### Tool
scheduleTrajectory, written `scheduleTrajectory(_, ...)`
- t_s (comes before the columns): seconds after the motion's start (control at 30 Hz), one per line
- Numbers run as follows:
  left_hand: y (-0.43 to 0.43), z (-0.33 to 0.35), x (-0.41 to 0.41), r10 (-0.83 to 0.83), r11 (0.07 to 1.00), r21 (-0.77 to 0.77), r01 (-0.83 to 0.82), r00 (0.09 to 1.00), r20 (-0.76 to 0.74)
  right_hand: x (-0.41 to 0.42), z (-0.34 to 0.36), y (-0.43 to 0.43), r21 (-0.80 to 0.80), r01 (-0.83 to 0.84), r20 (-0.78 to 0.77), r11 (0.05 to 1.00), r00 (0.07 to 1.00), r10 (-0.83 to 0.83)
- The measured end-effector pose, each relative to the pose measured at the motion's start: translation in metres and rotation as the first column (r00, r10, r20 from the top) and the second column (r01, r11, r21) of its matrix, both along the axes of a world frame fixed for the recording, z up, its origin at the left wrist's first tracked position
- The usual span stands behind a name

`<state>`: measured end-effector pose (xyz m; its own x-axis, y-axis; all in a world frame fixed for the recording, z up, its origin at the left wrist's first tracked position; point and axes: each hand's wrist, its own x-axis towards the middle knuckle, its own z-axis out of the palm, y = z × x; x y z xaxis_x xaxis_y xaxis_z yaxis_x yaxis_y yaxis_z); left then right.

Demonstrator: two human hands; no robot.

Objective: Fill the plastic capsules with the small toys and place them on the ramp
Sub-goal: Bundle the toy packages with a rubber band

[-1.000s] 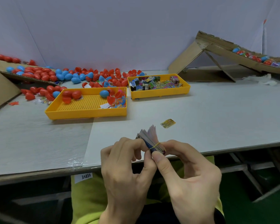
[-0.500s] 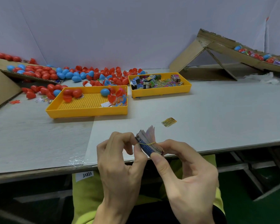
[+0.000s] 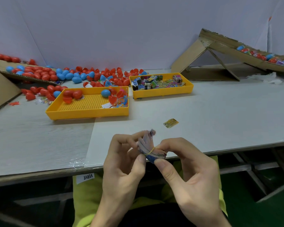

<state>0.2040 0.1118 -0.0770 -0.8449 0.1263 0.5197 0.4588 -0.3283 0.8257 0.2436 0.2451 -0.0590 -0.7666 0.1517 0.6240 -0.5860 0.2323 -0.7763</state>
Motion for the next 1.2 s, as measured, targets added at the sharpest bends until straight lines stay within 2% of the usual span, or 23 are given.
scheduleTrajectory(0.07,-0.003,0.001,0.002,-0.121,0.993,0.021,0.120,0.991,0.049,0.000,0.000,0.003,0.003,-0.041,-0.002,0.999,0.999,0.041)
scheduleTrajectory(0.13,-0.007,0.003,0.002,-0.173,0.984,-0.025,0.174,0.984,0.038,0.001,-0.001,0.004,0.036,-0.041,-0.019,0.998,0.999,0.042)
scheduleTrajectory(0.23,-0.015,0.009,0.000,-0.187,0.959,-0.225,0.170,0.981,-0.055,0.003,-0.003,0.003,0.091,-0.019,-0.038,0.996,0.999,0.022)
scheduleTrajectory(0.33,-0.020,0.016,-0.004,-0.156,0.905,-0.418,0.073,0.973,-0.168,0.004,-0.003,0.008,0.126,-0.006,-0.032,0.992,0.999,0.011)
scheduleTrajectory(0.53,-0.025,0.023,-0.005,-0.098,0.923,-0.384,0.034,0.984,-0.148,0.004,0.004,0.017,0.181,0.021,-0.083,0.983,0.996,-0.005)
scheduleTrajectory(0.67,-0.026,0.025,-0.004,-0.127,0.928,-0.364,0.078,0.986,-0.111,0.004,0.004,0.018,0.209,0.023,-0.122,0.978,0.993,0.003)
scheduleTrajectory(0.97,-0.029,0.033,-0.004,-0.228,0.887,-0.434,0.160,0.968,-0.109,0.006,0.002,0.019,0.271,-0.052,-0.111,0.961,0.990,0.084)
scheduleTrajectory(1.2,-0.029,0.036,0.000,-0.255,0.864,-0.470,0.180,0.962,-0.100,0.006,-0.001,0.017,0.235,-0.112,-0.088,0.966,0.987,0.136)
